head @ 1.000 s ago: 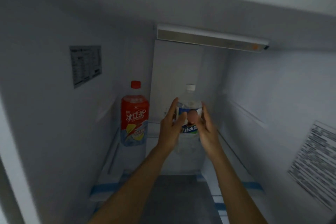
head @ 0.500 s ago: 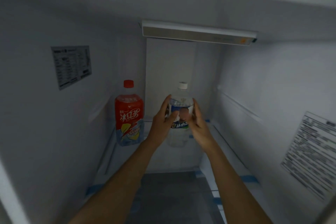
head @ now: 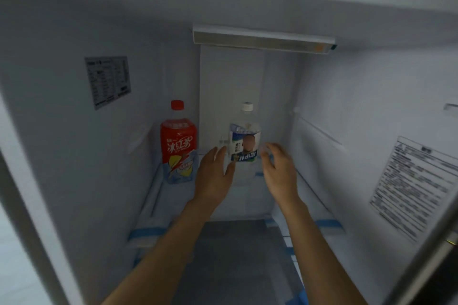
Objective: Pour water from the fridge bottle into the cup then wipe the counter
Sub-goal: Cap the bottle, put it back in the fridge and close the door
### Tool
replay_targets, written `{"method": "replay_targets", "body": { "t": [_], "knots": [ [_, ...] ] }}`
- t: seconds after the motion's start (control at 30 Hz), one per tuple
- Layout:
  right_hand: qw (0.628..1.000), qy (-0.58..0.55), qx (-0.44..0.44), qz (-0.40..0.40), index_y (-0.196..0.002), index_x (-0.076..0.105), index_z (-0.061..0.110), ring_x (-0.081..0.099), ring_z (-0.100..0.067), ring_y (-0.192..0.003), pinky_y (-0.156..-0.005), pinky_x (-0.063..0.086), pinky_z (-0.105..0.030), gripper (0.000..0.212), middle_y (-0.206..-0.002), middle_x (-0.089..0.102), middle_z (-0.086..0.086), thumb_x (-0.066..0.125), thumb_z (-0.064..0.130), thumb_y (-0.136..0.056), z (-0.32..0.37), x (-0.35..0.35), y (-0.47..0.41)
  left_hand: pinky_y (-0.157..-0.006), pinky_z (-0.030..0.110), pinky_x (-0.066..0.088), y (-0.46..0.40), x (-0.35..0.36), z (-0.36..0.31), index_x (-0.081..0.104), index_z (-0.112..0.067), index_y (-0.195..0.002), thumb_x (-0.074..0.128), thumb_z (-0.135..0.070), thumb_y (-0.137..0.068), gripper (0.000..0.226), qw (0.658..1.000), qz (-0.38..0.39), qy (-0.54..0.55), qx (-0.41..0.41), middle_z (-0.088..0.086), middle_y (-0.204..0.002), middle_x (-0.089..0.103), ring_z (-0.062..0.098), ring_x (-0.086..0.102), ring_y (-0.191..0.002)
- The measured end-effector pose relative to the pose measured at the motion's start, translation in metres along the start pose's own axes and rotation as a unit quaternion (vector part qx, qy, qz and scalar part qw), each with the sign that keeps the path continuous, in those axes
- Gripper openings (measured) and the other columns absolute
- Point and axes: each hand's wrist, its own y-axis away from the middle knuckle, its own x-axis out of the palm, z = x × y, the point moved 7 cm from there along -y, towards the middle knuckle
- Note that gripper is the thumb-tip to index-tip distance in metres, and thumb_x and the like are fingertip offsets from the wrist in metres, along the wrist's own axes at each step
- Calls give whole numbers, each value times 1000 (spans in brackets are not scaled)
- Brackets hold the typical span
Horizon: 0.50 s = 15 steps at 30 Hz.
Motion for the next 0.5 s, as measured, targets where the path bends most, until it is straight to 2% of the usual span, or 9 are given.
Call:
{"method": "replay_targets", "body": {
  "t": [0.1,0.23,0.4,0.5],
  "knots": [
    [998,45,-45,-28,-108,66,6,59,-28,-99,-83,48,-32,33,-106,65,-10,46,28,-95,12,-1,17,-115,37,24,26,-5,4,40,-7,-144,44,-30,-101,48,992,14,-127,-1,16,-148,41,31,36,-137],
    [994,89,-58,-31,-109,66,6,59,-29,-100,-84,50,-38,37,-107,66,-11,44,31,-92,31,-5,52,-109,45,34,55,-10,9,44,-12,-142,41,-38,-100,49,969,35,-244,16,12,-145,46,31,41,-133],
    [989,132,-59,-24,-110,67,6,60,-28,-98,-86,51,-38,47,-105,67,-11,38,38,-93,56,-22,103,-104,48,38,90,-33,-2,47,-15,-139,43,-39,-98,48,958,33,-280,57,9,-140,51,32,45,-129],
    [985,163,-55,-15,-113,66,6,60,-29,-102,-88,49,-38,42,-107,67,-12,43,35,-94,74,-35,143,-103,50,39,118,-54,-11,50,-12,-136,45,-36,-98,46,958,36,-271,84,13,-138,52,35,47,-127]
  ]
}}
